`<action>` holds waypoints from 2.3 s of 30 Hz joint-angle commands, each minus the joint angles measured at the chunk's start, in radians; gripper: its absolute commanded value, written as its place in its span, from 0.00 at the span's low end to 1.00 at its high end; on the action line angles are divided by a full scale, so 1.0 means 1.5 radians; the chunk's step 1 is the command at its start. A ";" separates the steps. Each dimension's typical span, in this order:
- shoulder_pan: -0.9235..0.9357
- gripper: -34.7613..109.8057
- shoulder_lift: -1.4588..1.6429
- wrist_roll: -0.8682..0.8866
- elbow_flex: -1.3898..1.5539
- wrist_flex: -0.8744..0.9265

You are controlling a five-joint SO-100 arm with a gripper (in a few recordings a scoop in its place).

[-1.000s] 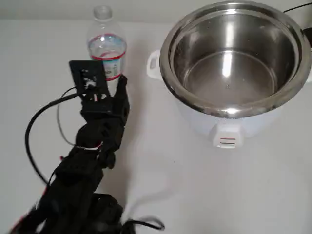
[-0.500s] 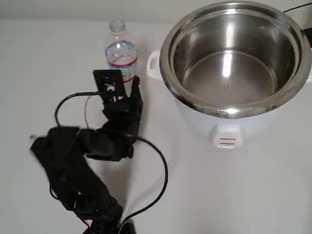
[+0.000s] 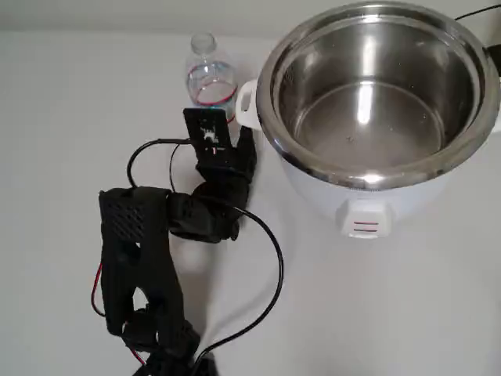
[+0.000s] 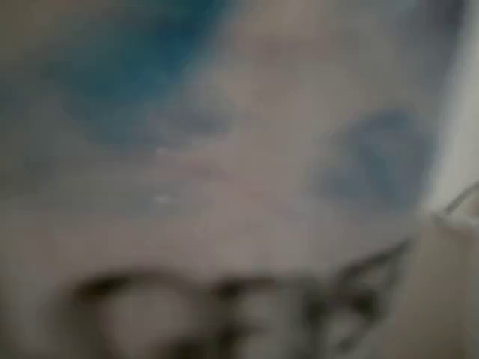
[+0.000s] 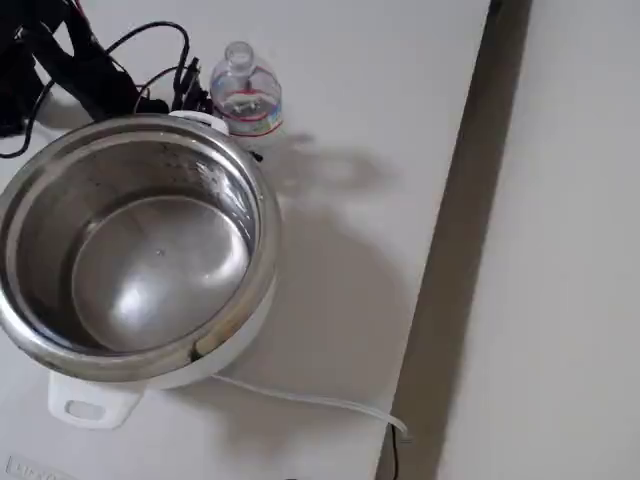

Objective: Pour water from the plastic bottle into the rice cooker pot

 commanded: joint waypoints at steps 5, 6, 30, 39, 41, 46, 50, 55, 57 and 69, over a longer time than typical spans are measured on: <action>0.016 0.63 0.013 -0.015 -0.062 -0.007; 0.017 0.63 0.017 -0.015 -0.056 -0.010; 0.042 0.63 0.273 0.020 0.350 -0.095; 0.059 0.60 0.419 0.067 0.516 -0.091; 0.058 0.59 0.476 0.086 0.569 -0.079; 0.088 0.58 0.690 0.130 0.669 0.064; 0.150 0.58 0.982 0.183 0.668 0.386; 0.110 0.54 1.629 0.297 0.639 1.122; 0.117 0.53 1.626 0.333 0.608 1.201; 0.155 0.30 1.626 0.892 0.543 1.513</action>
